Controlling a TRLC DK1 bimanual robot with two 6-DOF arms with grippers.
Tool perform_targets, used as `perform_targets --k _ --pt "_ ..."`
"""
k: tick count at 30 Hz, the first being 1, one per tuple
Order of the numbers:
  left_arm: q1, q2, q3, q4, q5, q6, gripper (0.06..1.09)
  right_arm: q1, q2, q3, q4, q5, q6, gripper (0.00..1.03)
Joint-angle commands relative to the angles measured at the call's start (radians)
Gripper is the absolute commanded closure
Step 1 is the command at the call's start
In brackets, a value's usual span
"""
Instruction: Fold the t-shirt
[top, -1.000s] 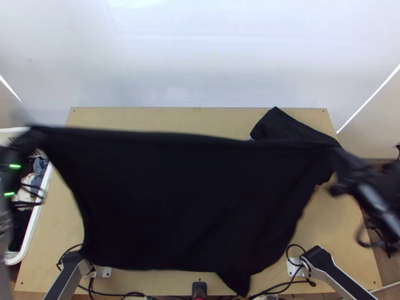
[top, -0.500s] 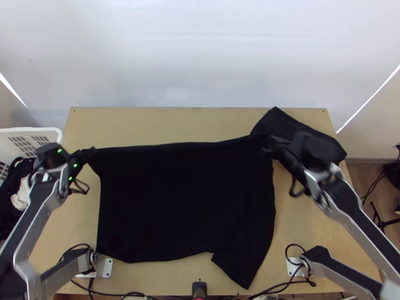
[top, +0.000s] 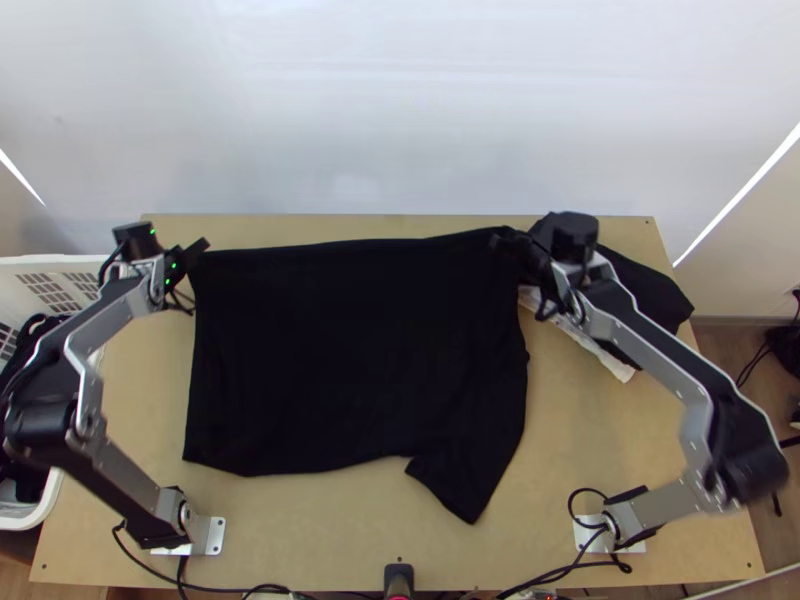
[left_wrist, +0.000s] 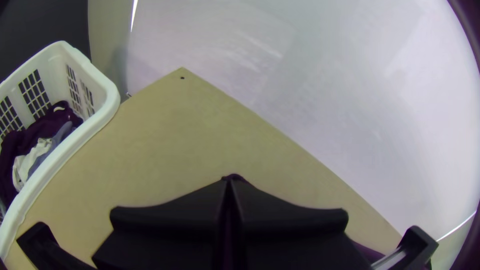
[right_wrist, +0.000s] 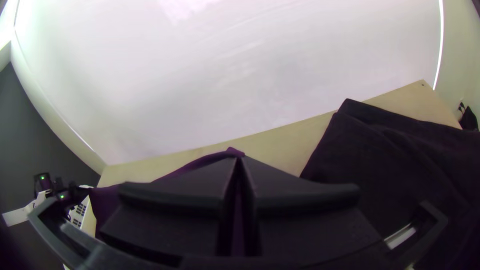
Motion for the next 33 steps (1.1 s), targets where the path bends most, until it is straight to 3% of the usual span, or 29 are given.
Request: perform_targets --k 1,22,23,24,25,26,27,29,33 --pt "0.003 0.218 0.202 -0.013 -0.007 0.004 1.05 -0.033 0.208 0.129 0.015 0.002 0.039 1.00" --pt "0.017 0.297 0.288 -0.024 -0.010 0.015 1.05 -0.025 0.306 0.226 0.026 0.067 0.078 1.00" --pt "0.015 0.298 0.294 -0.019 -0.035 0.016 0.99 -0.025 0.308 0.231 0.026 0.073 0.078 1.00" --pt "0.014 0.300 0.306 -0.020 -0.055 0.034 0.75 -0.025 0.308 0.231 0.026 0.076 0.077 0.93" --pt "0.014 0.300 0.323 -0.036 -0.056 0.062 0.45 -0.027 0.303 0.229 0.026 0.080 0.075 0.71" --pt "0.012 0.290 0.344 -0.079 -0.056 0.079 0.22 -0.028 0.290 0.228 0.008 0.082 0.075 0.51" --pt "0.012 0.275 0.371 -0.125 -0.056 0.090 0.14 -0.031 0.265 0.225 -0.017 0.082 0.075 0.43" --pt "0.011 0.220 0.395 -0.195 -0.056 0.120 0.11 -0.040 0.196 0.202 -0.049 0.082 0.074 0.36" --pt "0.025 0.085 0.369 -0.284 -0.019 0.122 0.11 -0.034 -0.016 0.079 -0.057 0.080 0.077 0.34"
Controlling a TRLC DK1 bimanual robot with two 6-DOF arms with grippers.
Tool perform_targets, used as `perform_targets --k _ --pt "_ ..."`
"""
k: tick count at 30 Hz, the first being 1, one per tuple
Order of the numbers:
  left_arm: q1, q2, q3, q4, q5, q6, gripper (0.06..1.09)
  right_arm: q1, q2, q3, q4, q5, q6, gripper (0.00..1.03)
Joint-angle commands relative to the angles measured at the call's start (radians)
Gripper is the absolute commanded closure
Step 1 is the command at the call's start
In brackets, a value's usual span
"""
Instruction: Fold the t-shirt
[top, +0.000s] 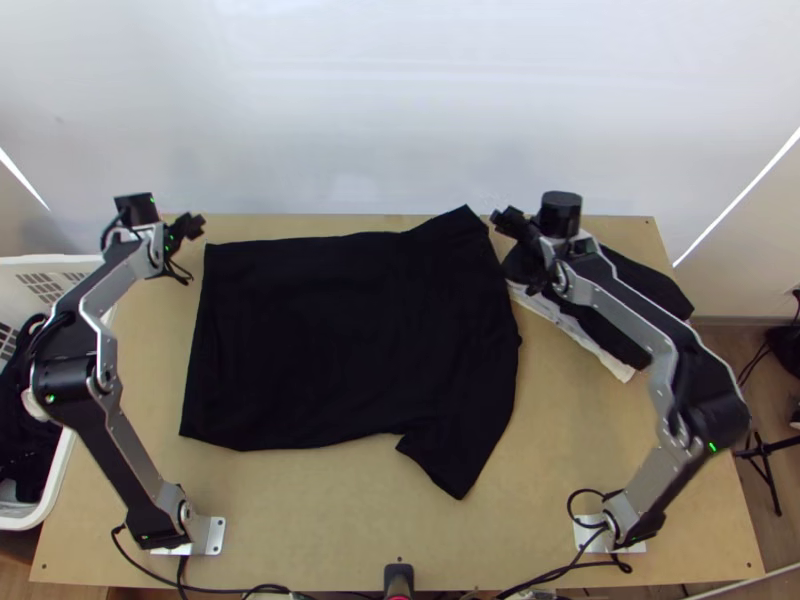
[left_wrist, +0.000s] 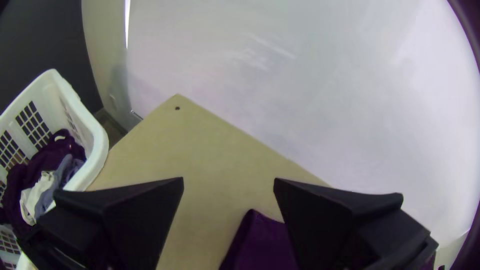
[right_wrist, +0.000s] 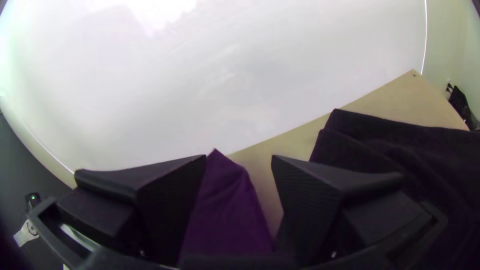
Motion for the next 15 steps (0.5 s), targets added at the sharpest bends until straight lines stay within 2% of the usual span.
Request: perform_targets --k 1,3,5,7,8,10,13,15 --pt "0.012 -0.173 0.011 -0.178 0.031 0.036 0.11 0.006 -0.270 -0.140 -0.041 0.001 0.001 0.34" --pt "0.017 -0.256 -0.057 -0.230 0.044 0.103 0.11 0.025 -0.369 -0.190 -0.089 0.001 0.003 0.34" --pt "0.031 -0.369 -0.213 -0.185 0.064 0.232 0.11 0.038 -0.457 -0.241 -0.133 0.001 0.003 0.34" --pt "0.072 -0.514 -0.445 -0.058 0.140 0.399 0.21 0.038 -0.521 -0.279 -0.170 -0.010 0.000 0.34" --pt "0.109 -0.597 -0.557 -0.009 0.209 0.491 0.31 0.033 -0.549 -0.296 -0.184 -0.014 -0.006 0.35" --pt "0.212 -0.718 -0.678 -0.003 0.365 0.609 0.47 0.021 -0.580 -0.314 -0.210 -0.037 -0.016 0.35" --pt "0.350 -0.843 -0.700 -0.207 0.520 0.774 0.51 0.016 -0.612 -0.344 -0.222 -0.056 -0.032 0.35" --pt "0.387 -0.916 -0.713 -0.305 0.555 0.876 0.51 0.022 -0.621 -0.356 -0.225 -0.060 -0.042 0.35"
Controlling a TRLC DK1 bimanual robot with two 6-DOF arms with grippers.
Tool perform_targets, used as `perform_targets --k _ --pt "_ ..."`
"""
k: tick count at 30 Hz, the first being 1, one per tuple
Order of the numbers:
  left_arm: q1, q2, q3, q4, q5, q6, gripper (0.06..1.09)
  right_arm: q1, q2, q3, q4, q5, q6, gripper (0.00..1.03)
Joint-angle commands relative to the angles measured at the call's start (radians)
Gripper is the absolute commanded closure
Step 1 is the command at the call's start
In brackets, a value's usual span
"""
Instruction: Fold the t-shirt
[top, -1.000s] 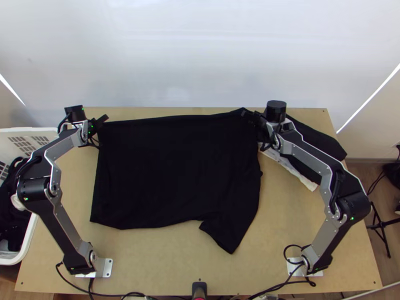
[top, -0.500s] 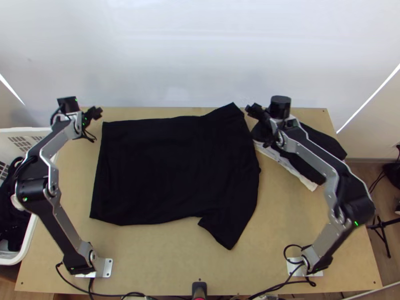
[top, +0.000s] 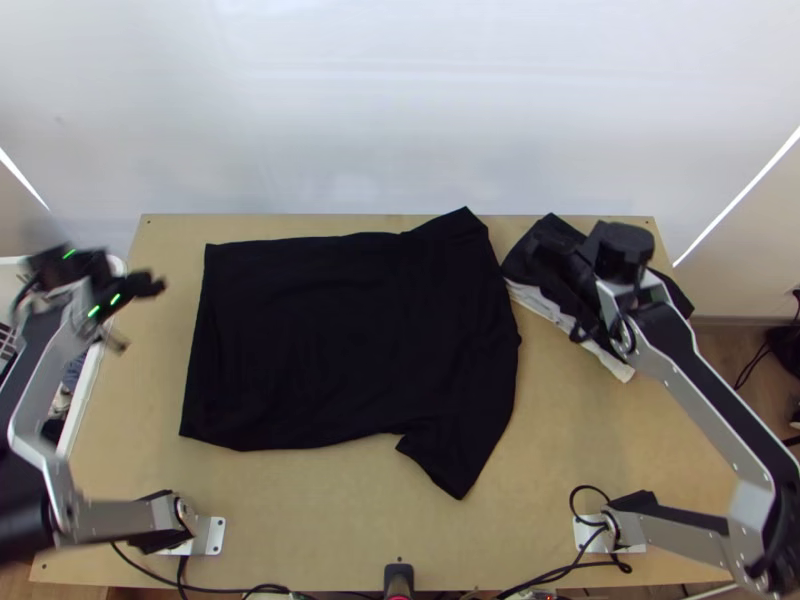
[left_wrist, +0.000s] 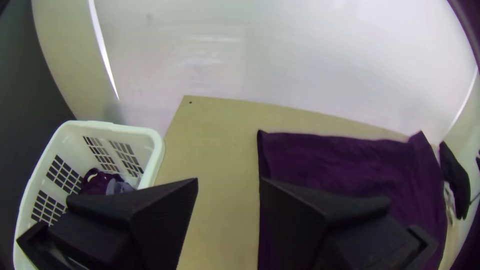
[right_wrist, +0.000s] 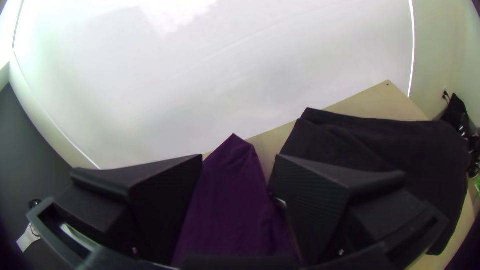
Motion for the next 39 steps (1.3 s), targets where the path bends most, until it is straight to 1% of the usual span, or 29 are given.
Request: perform_targets --k 1,3,4,6,8,11,12,14,16,18,22,24,25,27,29,33,34,38,39 --pt "0.205 -0.331 -0.216 -0.218 0.238 0.399 0.51 0.006 -0.112 -0.080 -0.048 -0.033 -0.026 0.35" --pt "0.239 -0.402 -0.257 -0.266 0.255 0.518 0.51 0.015 -0.116 -0.083 -0.054 -0.036 -0.026 0.35" --pt "0.254 -0.432 -0.272 -0.306 0.259 0.574 0.51 0.019 -0.117 -0.085 -0.054 -0.036 -0.025 0.35" --pt "0.283 -0.497 -0.306 -0.382 0.304 0.658 0.51 0.024 -0.117 -0.090 -0.055 -0.036 -0.023 0.35" --pt "0.302 -0.575 -0.341 -0.482 0.325 0.765 0.51 0.026 -0.117 -0.094 -0.055 -0.036 -0.022 0.35" --pt "0.337 -0.656 -0.395 -0.551 0.330 0.860 0.51 0.032 -0.125 -0.103 -0.060 -0.044 -0.019 0.35" --pt "0.359 -0.676 -0.406 -0.596 0.335 0.914 0.51 0.036 -0.128 -0.108 -0.063 -0.045 -0.019 0.35" --pt "0.415 -0.711 -0.418 -0.671 0.367 1.006 0.51 0.041 -0.139 -0.120 -0.063 -0.048 -0.019 0.35" --pt "0.441 -0.733 -0.424 -0.720 0.382 1.072 0.51 0.044 -0.146 -0.133 -0.063 -0.054 -0.017 0.35" --pt "0.446 -0.736 -0.418 -0.749 0.382 1.080 0.51 0.047 -0.152 -0.146 -0.060 -0.060 -0.014 0.35" --pt "0.446 -0.728 -0.386 -0.893 0.382 1.084 0.52 0.052 -0.155 -0.171 -0.055 -0.074 -0.013 0.35" --pt "0.446 -0.707 -0.372 -0.964 0.384 1.087 0.67 0.052 -0.155 -0.185 -0.049 -0.082 -0.013 0.35" --pt "0.446 -0.695 -0.366 -0.991 0.387 1.091 0.72 0.052 -0.155 -0.194 -0.045 -0.085 -0.013 0.35" --pt "0.446 -0.681 -0.366 -1.017 0.387 1.095 0.72 0.052 -0.155 -0.217 -0.035 -0.096 -0.013 0.35" --pt "0.446 -0.662 -0.349 -1.076 0.384 1.117 0.72 0.052 -0.155 -0.241 -0.020 -0.106 -0.013 0.35" --pt "0.446 -0.576 -0.308 -1.151 0.379 1.123 0.72 0.052 -0.142 -0.263 0.003 -0.113 -0.013 0.35" --pt "0.446 -0.570 -0.312 -1.151 0.379 1.133 0.70 0.052 -0.137 -0.263 0.004 -0.117 -0.013 0.35" --pt "0.446 -0.578 -0.375 -1.149 0.358 1.212 0.46 0.045 -0.119 -0.252 0.011 -0.125 -0.013 0.35" --pt "0.446 -0.581 -0.398 -1.131 0.356 1.227 0.44 0.045 -0.114 -0.249 0.011 -0.126 -0.013 0.35"
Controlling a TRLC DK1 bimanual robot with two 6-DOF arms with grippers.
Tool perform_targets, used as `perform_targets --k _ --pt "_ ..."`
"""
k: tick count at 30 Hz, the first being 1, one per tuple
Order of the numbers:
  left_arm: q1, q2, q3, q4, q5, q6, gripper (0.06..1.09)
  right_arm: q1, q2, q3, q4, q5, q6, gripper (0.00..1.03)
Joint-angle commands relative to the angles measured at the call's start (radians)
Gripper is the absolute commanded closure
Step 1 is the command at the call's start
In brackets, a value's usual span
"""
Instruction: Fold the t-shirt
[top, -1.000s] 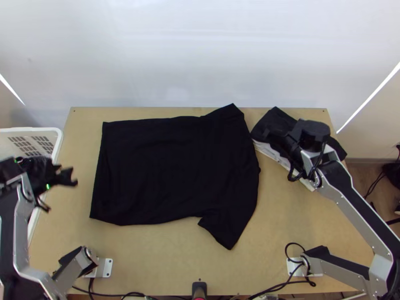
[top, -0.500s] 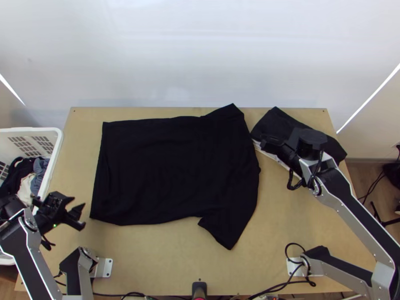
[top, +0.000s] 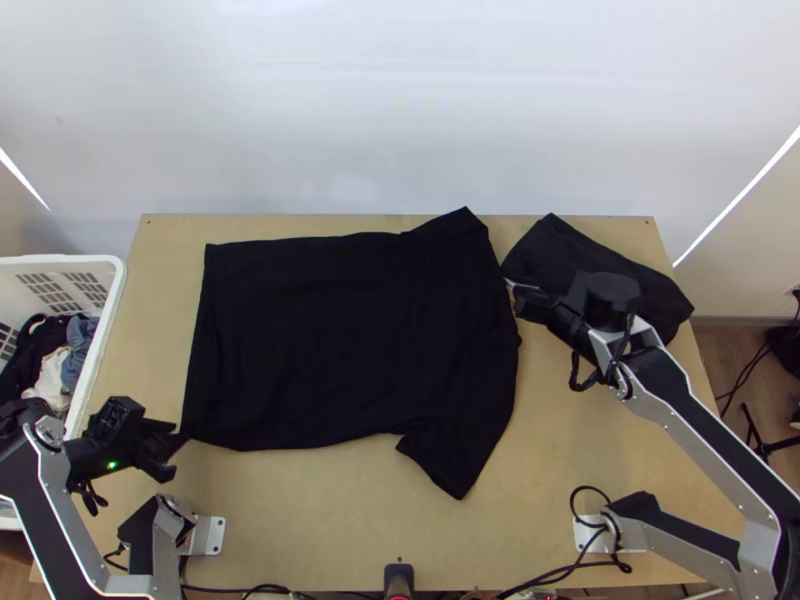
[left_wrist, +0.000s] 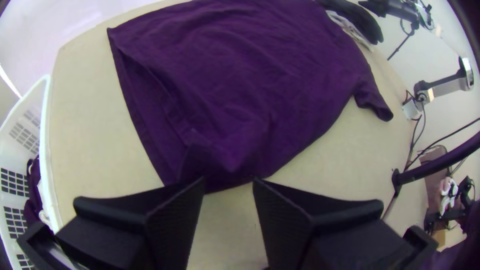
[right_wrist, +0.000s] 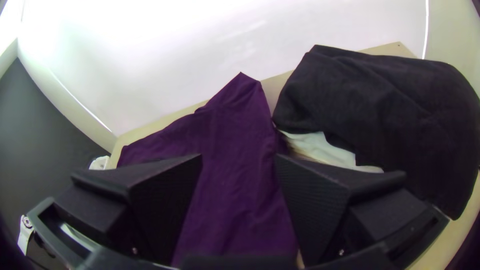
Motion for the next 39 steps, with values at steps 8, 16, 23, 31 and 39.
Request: perform_targets --k 8,16,23,31,39 --pt "-0.001 0.031 -0.186 0.184 -0.017 0.080 0.45 -0.008 0.029 0.011 0.014 -0.030 0.002 0.35" --pt "-0.014 0.078 -0.218 0.329 -0.013 0.058 0.44 -0.004 0.014 -0.006 0.013 -0.031 0.019 0.35" --pt "-0.041 0.090 -0.209 0.364 0.004 0.022 0.45 -0.001 0.024 -0.009 0.014 -0.031 0.030 0.35" --pt "-0.100 0.093 -0.206 0.421 0.016 -0.081 0.47 0.002 0.020 -0.041 0.021 -0.031 0.039 0.35" --pt "-0.102 0.123 -0.212 0.461 0.090 -0.123 1.05 -0.003 -0.026 -0.106 0.027 -0.038 0.057 0.35"
